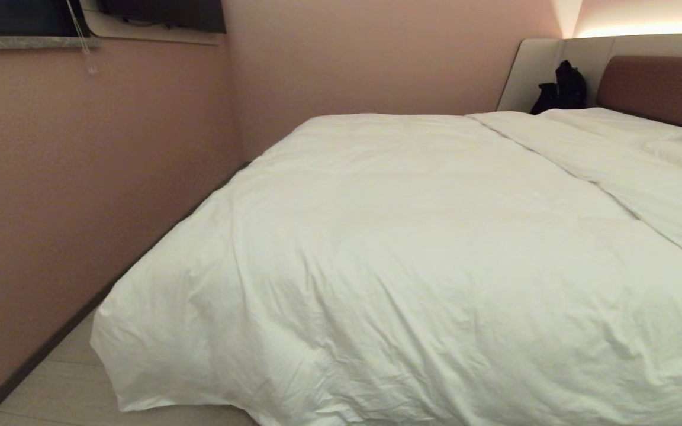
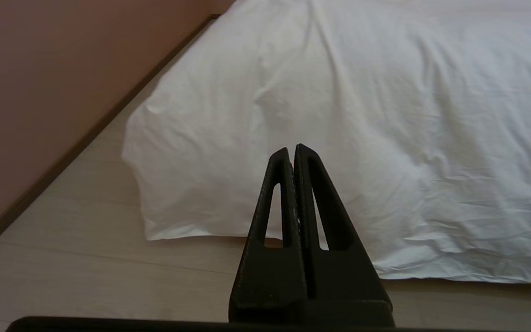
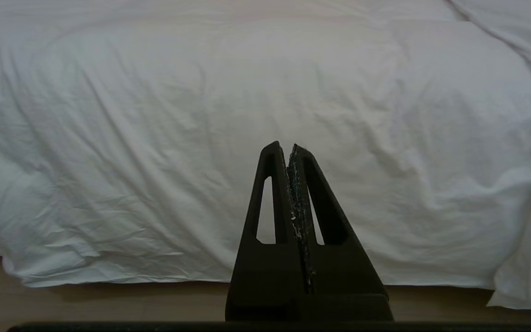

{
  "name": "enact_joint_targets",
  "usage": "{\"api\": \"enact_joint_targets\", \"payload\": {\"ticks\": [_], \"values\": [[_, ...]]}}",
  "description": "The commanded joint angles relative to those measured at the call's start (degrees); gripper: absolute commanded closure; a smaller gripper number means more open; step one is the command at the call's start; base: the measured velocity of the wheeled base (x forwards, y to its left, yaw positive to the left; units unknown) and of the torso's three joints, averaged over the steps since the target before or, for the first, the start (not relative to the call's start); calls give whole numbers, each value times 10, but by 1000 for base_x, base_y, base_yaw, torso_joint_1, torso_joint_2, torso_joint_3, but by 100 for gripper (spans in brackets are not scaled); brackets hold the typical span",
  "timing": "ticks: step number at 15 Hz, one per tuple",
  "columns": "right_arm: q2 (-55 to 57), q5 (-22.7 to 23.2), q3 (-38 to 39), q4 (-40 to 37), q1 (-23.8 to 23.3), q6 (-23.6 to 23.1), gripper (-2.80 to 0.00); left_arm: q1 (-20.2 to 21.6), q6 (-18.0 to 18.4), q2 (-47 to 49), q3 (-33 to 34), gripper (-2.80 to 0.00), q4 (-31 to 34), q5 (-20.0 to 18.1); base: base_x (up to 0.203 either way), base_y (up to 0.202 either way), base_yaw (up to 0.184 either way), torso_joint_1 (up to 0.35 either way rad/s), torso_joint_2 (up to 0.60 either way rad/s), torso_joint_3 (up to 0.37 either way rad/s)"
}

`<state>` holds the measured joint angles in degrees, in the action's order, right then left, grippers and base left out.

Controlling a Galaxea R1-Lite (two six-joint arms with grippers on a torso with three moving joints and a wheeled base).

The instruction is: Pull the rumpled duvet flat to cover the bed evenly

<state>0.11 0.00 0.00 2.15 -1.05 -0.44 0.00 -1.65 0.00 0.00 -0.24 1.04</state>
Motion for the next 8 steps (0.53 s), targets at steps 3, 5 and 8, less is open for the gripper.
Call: {"api": "enact_joint_targets", "payload": {"ticks": [3, 5, 8], "values": [[0, 0, 0, 0, 0, 0, 0, 0, 0, 0, 0, 0, 0, 0, 0, 194, 1, 1, 2, 2], [0, 0, 0, 0, 0, 0, 0, 0, 1, 0, 0, 0, 0, 0, 0, 196, -2, 1, 4, 4], [0, 0, 0, 0, 0, 0, 0, 0, 1, 0, 0, 0, 0, 0, 0, 198, 1, 2, 6, 5]]}}
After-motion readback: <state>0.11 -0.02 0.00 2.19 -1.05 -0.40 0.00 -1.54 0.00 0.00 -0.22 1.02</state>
